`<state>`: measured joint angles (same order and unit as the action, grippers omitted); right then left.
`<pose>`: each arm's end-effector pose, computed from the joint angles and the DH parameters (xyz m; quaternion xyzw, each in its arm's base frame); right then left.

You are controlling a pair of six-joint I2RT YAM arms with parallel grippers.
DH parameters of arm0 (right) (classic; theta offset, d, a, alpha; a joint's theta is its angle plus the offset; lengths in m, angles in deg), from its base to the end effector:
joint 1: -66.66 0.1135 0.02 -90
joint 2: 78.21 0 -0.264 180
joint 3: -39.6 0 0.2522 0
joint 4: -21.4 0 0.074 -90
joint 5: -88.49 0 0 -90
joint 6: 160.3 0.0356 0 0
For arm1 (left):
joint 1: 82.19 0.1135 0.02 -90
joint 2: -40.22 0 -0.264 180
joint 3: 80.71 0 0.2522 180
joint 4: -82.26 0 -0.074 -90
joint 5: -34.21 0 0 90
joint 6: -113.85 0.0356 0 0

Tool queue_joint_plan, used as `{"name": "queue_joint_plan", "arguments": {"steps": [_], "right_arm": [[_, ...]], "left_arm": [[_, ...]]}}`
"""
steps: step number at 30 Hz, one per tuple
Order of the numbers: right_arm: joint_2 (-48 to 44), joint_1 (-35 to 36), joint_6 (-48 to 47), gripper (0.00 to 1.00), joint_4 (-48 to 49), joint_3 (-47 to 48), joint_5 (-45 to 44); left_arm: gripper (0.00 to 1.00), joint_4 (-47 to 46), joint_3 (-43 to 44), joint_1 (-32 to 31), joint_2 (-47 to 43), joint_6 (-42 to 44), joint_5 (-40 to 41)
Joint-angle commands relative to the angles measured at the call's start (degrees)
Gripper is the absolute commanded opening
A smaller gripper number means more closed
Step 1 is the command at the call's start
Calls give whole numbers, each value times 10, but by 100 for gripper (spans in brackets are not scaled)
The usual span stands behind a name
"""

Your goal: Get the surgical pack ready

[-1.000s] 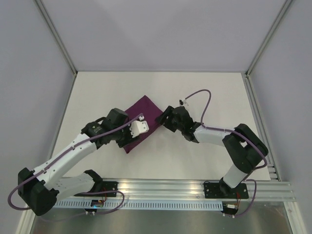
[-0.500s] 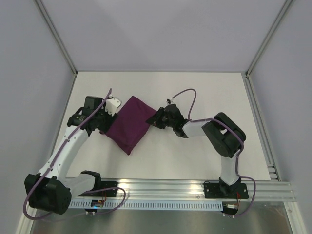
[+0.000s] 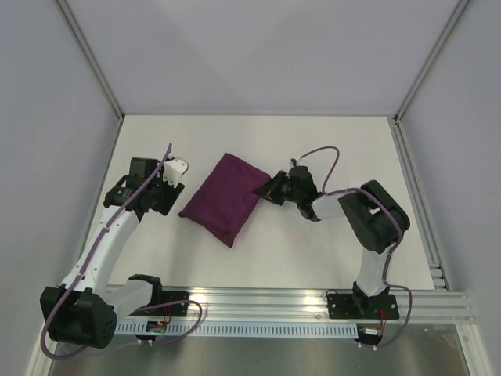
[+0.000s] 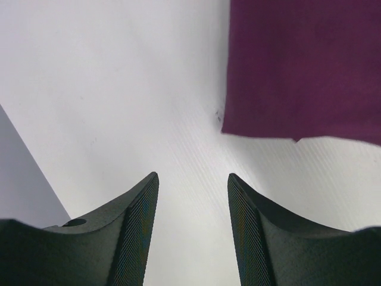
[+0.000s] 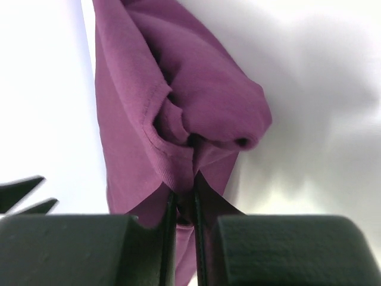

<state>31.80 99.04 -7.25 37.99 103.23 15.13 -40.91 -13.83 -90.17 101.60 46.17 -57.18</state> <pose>0.3139 0.2111 0.1253 0.1564 0.8447 0.4514 0.2413 0.2109 -0.0304 0.2839 0.2505 0.9097 0.0300 0.3299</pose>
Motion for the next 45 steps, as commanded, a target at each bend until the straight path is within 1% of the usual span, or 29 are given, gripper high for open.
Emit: {"name": "queue_joint_plan", "arguments": {"steps": [1, 2, 3, 6, 7, 8, 9, 11, 12, 13, 14, 15, 16, 17, 20, 21, 24, 30, 34, 38, 39, 40, 41, 42, 43, 44, 45], "right_arm": [[-43, -83, 43, 0, 34, -68, -74], [-63, -99, 54, 0, 42, -104, -85], [-74, -130, 73, 0, 51, -120, -107], [-124, -183, 100, 1, 59, -187, -157], [-138, -221, 107, 0, 57, -202, -165], [-163, -241, 109, 1, 53, -215, -166], [-175, -282, 110, 1, 39, -236, -191], [-209, -322, 96, 1, 19, -249, -183], [-218, -377, 88, 1, -2, -256, -178], [-233, -399, 68, 1, -11, -260, -176], [-240, -421, 61, 0, -19, -262, -146], [-247, -464, 56, 0, -33, -268, -138], [-257, -485, 47, 0, -36, -270, -130], [-262, -524, 30, 1, -46, -270, -114], [-271, -574, -22, 1, -77, -254, -91], [-268, -604, -34, 0, -94, -241, -84], [-260, -653, -69, 1, -115, -223, -61], [-245, -711, -91, 1, -143, -183, -46], [-248, -714, -99, 0, -155, -172, -27], [-270, -715, -105, 2, -165, -182, -36], [-278, -715, -113, 7, -181, -173, -36], [-285, -714, -120, 27, -197, -168, -35], [-295, -714, -134, 40, -221, -165, -33], [-326, -713, -140, 55, -237, -165, -38], [-346, -711, -145, 59, -258, -165, -49], [-368, -705, -163, 63, -299, -165, -77], [-416, -702, -172, 71, -329, -164, -93]], "left_arm": [[59, 1, -3, 3, -12, -15, 5], [59, 1, -4, 3, -12, -14, 5], [59, 1, -5, 3, -12, -15, 7], [59, -3, -8, 4, -11, -14, 9], [59, -4, -8, 4, -11, -14, 10], [59, -4, -8, 4, -10, -14, 11], [59, -4, -9, 4, -10, -14, 10], [59, -4, -9, 6, -8, -15, 9], [59, -5, -9, 7, -9, -14, 8], [59, -5, -9, 8, -7, -14, 8], [59, -5, -9, 8, -7, -14, 8], [59, -5, -9, 9, -7, -14, 7], [59, -5, -9, 9, -7, -15, 7], [59, -5, -9, 9, -7, -15, 7], [59, -6, -11, 10, -7, -15, 6], [58, -6, -10, 10, -6, -15, 5], [59, -6, -11, 10, -6, -15, 5], [59, -4, -11, 10, -6, -15, 6], [59, -7, -12, 10, -4, -15, 3], [59, -8, -12, 10, -3, -15, 3], [59, -7, -12, 10, -4, -15, 2], [59, -6, -12, 10, -4, -15, 2], [59, -4, -12, 10, -5, -14, -1], [59, -4, -13, 10, -6, -14, -4], [59, -4, -14, 10, -7, -15, -5], [59, -4, -14, 10, -7, -13, -7], [59, -4, -14, 10, -7, -13, -8]]}}
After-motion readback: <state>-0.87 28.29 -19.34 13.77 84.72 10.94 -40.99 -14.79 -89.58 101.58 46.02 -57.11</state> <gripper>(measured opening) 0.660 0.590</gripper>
